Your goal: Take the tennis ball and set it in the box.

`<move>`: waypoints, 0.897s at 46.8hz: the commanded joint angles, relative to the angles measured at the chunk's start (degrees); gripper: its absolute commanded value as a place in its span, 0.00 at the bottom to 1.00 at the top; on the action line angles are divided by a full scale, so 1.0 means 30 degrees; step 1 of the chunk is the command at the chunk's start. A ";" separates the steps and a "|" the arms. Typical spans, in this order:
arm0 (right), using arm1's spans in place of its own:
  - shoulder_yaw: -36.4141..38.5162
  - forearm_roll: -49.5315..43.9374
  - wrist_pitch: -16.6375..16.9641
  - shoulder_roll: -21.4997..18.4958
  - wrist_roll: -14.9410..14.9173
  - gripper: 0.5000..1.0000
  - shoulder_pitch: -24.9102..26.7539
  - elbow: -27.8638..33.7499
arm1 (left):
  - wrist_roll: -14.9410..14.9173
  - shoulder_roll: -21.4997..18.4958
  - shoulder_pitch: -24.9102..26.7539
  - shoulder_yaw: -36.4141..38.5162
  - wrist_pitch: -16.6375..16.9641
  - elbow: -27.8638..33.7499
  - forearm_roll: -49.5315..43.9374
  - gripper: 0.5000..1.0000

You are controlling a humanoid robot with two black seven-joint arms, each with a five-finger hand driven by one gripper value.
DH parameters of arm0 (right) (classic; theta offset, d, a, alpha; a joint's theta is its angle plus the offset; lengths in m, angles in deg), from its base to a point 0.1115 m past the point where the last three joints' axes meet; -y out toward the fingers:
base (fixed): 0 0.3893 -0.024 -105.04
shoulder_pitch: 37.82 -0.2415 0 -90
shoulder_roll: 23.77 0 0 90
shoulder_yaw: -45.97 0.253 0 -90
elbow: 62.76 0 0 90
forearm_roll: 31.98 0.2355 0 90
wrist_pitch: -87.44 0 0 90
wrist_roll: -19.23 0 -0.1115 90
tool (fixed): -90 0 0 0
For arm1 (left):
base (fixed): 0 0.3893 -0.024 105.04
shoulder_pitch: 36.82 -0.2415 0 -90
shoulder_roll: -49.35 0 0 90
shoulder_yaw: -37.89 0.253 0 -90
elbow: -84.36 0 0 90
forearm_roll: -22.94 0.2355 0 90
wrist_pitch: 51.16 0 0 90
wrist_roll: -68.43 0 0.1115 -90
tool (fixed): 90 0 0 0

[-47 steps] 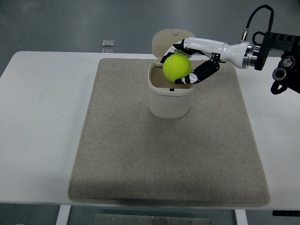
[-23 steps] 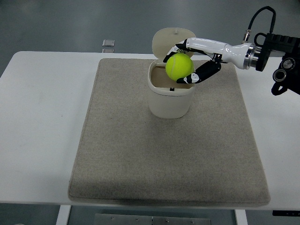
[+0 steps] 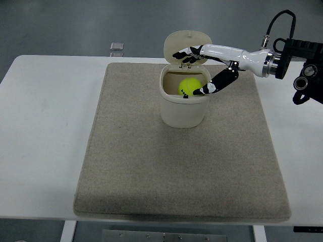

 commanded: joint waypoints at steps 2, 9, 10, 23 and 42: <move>0.0028 0.0088 0.0146 0.0174 0.0001 0.81 -0.0030 -0.0004 | 0.0000 0.0000 0.0000 0.0005 0.0000 0.0000 0.0000 0.99; 0.0115 0.0322 0.1168 0.0613 -0.0057 0.81 -0.0147 -0.0150 | 0.0000 0.0000 0.0000 0.0005 0.0000 0.0000 0.0000 0.99; 0.0231 0.0352 0.1520 0.0701 -0.0087 0.81 -0.0147 -0.0179 | 0.0000 0.0000 0.0000 -0.0024 0.0000 0.0000 0.0000 0.99; 0.0408 0.3659 0.5183 0.2166 -0.0087 0.81 -0.0206 -0.0267 | 0.0000 0.0000 0.0000 0.0005 0.0000 0.0000 0.0000 0.99; 0.0204 0.7908 0.6006 0.3426 0.0556 0.81 0.0057 0.0786 | 0.0000 0.0000 0.0000 0.0005 0.0000 0.0000 0.0000 0.99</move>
